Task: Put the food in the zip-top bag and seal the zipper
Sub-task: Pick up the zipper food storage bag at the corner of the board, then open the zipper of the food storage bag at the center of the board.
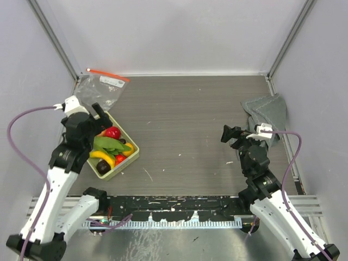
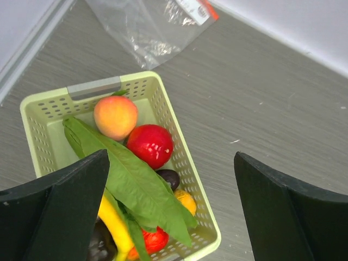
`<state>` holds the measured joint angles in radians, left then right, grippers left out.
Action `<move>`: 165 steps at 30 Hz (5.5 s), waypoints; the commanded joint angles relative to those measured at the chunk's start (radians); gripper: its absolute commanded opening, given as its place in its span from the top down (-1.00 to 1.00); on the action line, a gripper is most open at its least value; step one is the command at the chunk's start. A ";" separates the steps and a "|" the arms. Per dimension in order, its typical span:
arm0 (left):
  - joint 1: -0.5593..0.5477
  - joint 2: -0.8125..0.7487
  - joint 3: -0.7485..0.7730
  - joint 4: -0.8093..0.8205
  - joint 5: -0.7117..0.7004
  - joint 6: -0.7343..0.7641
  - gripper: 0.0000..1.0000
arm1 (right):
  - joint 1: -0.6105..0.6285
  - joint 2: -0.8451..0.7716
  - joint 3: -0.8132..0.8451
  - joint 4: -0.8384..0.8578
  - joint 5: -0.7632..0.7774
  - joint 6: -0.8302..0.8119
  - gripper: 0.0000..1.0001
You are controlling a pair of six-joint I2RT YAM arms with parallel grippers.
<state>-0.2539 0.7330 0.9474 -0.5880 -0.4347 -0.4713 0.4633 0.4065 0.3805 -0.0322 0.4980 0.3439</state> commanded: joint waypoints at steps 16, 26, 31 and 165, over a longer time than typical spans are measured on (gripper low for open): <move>0.182 0.713 0.231 0.306 -0.104 -0.090 -0.96 | 0.002 -0.016 -0.031 0.072 -0.069 0.026 -1.00; 0.280 1.016 0.476 0.287 -0.059 -0.093 -0.96 | 0.002 -0.008 -0.038 0.084 -0.071 0.024 -1.00; 0.313 1.178 0.608 0.245 -0.018 -0.103 -0.96 | 0.002 0.011 -0.035 0.083 -0.072 0.024 -1.00; -0.234 0.411 -0.336 1.095 0.913 0.198 -0.02 | -0.212 0.660 0.234 0.462 -1.209 0.161 0.99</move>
<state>-0.4843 1.1629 0.6033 0.4564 0.5766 -0.2512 0.2264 1.1103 0.5400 0.5018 -0.7792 0.6018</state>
